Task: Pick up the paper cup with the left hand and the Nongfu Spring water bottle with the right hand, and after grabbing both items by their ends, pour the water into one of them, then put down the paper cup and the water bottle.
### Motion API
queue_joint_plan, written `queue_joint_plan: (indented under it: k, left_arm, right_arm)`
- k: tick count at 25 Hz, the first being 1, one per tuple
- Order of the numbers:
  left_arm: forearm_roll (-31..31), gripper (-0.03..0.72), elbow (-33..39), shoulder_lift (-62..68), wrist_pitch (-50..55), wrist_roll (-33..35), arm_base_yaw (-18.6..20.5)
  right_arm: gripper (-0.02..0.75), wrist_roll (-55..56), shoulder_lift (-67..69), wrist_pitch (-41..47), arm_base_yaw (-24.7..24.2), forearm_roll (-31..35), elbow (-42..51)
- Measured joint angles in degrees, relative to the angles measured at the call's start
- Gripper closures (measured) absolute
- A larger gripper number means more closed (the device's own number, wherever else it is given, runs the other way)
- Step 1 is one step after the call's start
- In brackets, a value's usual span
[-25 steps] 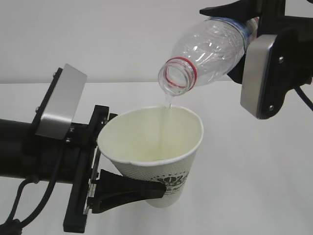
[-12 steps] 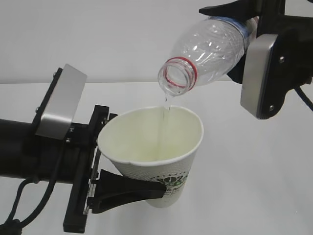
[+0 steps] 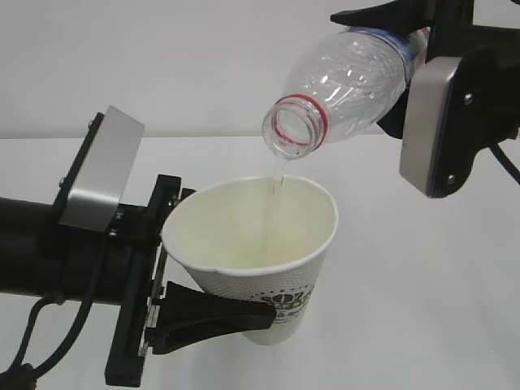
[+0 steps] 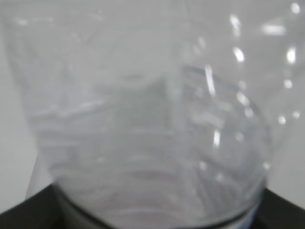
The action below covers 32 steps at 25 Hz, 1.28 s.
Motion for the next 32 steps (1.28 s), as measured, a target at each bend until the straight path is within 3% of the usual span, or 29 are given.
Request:
queue_joint_plan:
  k: [32]
  left_arm:
    - [0.2, 0.214, 0.0, 0.0, 0.0, 0.0, 0.0]
  right_arm:
    - [0.268, -1.1, 0.0, -0.1, 0.0, 0.0, 0.0]
